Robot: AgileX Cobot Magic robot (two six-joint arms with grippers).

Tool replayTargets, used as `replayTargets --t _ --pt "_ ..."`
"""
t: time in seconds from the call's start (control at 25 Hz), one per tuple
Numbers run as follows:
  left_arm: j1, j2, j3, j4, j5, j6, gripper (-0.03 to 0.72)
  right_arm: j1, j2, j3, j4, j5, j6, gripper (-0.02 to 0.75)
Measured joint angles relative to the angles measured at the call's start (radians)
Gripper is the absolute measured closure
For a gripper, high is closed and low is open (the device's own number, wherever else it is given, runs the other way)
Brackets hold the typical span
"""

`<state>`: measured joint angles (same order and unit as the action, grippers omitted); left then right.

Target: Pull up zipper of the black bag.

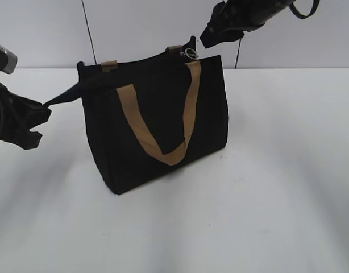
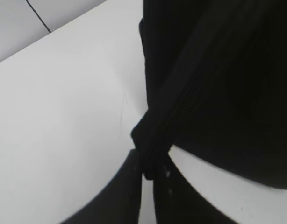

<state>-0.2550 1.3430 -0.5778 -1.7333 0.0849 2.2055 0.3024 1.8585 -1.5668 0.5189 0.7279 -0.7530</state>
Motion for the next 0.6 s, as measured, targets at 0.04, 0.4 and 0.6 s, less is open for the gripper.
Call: replayTargets --t 0.04,0.4,0.6 --pt "0.000 -0.010 0.000 0.000 0.006 0.000 0.522 -0.003 -0.010 -0.001 -0.004 0.000 0.001 0.445" --pt "0.000 -0.137 0.000 0.000 -0.005 -0.026 0.172 -0.010 -0.095 -0.001 -0.029 0.070 0.018 0.242" --pt "0.000 -0.230 -0.025 0.000 -0.004 -0.111 0.205 -0.025 -0.167 -0.001 -0.169 0.120 0.132 0.241"
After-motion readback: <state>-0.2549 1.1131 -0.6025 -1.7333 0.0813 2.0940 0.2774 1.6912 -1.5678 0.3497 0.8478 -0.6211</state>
